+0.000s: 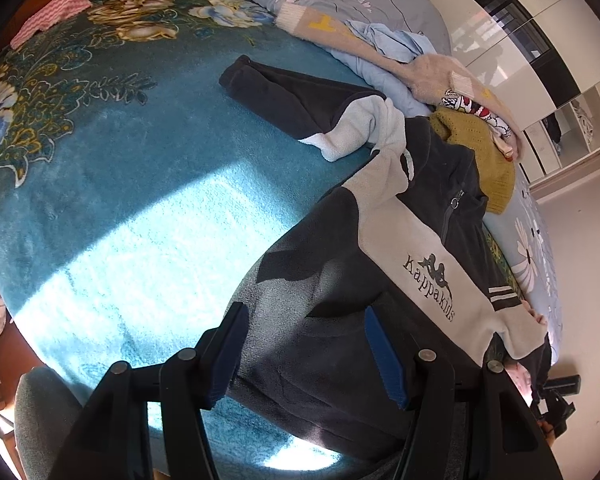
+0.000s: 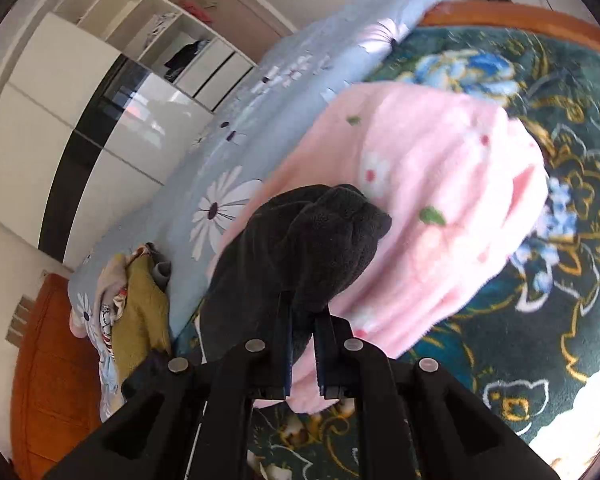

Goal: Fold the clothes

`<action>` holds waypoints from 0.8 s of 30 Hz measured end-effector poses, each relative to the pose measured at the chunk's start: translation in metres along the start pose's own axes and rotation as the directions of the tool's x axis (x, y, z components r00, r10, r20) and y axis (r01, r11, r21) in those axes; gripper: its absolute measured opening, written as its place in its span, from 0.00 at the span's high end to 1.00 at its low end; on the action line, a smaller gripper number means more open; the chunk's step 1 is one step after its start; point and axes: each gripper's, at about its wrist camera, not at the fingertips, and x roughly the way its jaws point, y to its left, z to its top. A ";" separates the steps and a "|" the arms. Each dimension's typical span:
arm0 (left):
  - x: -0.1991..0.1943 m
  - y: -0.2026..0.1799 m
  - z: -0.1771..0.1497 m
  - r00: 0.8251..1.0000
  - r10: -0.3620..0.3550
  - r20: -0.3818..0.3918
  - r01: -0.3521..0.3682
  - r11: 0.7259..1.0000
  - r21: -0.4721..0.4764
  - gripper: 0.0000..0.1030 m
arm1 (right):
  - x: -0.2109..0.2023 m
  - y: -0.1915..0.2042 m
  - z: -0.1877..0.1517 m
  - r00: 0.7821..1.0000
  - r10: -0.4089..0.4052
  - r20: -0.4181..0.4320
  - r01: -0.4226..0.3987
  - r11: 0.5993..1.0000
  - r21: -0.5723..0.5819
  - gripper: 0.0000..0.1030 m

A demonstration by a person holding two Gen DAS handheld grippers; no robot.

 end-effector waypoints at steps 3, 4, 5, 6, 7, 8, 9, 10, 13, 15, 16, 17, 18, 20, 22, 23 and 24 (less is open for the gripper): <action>0.003 0.008 0.008 1.000 -0.021 0.007 0.021 0.999 -0.045 0.38 | -0.001 -0.027 -0.005 0.999 0.032 -0.017 -0.031 0.996 0.086 0.90; 0.004 0.010 0.011 0.999 -0.031 0.011 0.031 0.998 -0.062 0.38 | -0.003 -0.030 -0.006 0.999 0.038 -0.020 -0.036 0.995 0.094 0.90; 0.005 0.013 0.015 0.999 -0.040 0.015 0.041 0.996 -0.080 0.38 | -0.005 -0.031 -0.007 0.999 0.035 -0.019 -0.033 0.995 0.094 0.89; 0.006 0.016 0.020 0.999 -0.048 0.022 0.050 0.993 -0.103 0.38 | -0.007 -0.031 -0.007 0.999 0.031 -0.017 -0.029 0.995 0.094 0.88; 0.007 0.019 0.026 0.998 -0.056 0.030 0.059 0.990 -0.127 0.38 | -0.010 -0.032 -0.008 0.999 0.029 -0.015 -0.028 0.995 0.097 0.88; 0.008 0.022 0.031 0.997 -0.063 0.038 0.068 0.986 -0.150 0.38 | -0.014 -0.033 -0.007 1.000 0.022 -0.012 -0.021 0.995 0.097 0.88; 0.010 0.025 0.040 0.995 -0.084 0.052 0.092 0.980 -0.177 0.38 | -0.019 -0.033 -0.006 1.000 -0.002 -0.012 0.003 0.996 0.084 0.88; 0.012 0.028 0.049 0.992 -0.104 0.068 0.116 0.972 -0.205 0.38 | -0.023 -0.032 -0.005 1.000 -0.026 -0.012 0.027 0.997 0.070 0.88; 0.026 0.036 0.082 0.981 -0.164 0.101 0.187 0.934 -0.304 0.37 | -0.036 -0.012 -0.007 0.993 -0.115 -0.021 0.114 0.992 -0.056 0.84; 0.045 0.042 0.105 0.974 -0.195 0.117 0.225 0.891 -0.394 0.36 | -0.039 0.017 -0.027 0.992 -0.124 -0.039 0.115 0.976 -0.182 0.84; 0.056 0.050 0.113 0.974 -0.189 0.126 0.226 0.866 -0.446 0.36 | -0.039 0.033 -0.040 0.991 -0.120 -0.051 0.103 0.963 -0.248 0.84; 0.067 0.057 0.122 0.974 -0.182 0.135 0.226 0.838 -0.496 0.36 | -0.039 0.050 -0.054 0.991 -0.116 -0.064 0.091 0.946 -0.312 0.84; 0.078 0.063 0.131 0.971 -0.187 0.147 0.236 0.823 -0.516 0.36 | -0.040 0.066 -0.067 0.991 -0.114 -0.077 0.077 0.924 -0.375 0.81; 0.097 0.070 0.150 0.976 -0.160 0.149 0.216 0.818 -0.533 0.36 | -0.035 0.092 -0.097 0.988 -0.102 -0.112 0.040 0.890 -0.455 0.77; 0.115 0.078 0.165 0.979 -0.149 0.140 0.203 0.808 -0.554 0.36 | -0.025 0.112 -0.122 0.984 -0.096 -0.151 0.007 0.866 -0.500 0.77; 0.122 0.081 0.171 0.975 -0.162 0.151 0.219 0.796 -0.565 0.36 | -0.021 0.121 -0.133 0.981 -0.096 -0.167 -0.004 0.855 -0.519 0.77; 0.127 0.084 0.177 0.970 -0.173 0.168 0.239 0.787 -0.569 0.37 | -0.019 0.129 -0.139 0.980 -0.100 -0.173 -0.009 0.844 -0.537 0.77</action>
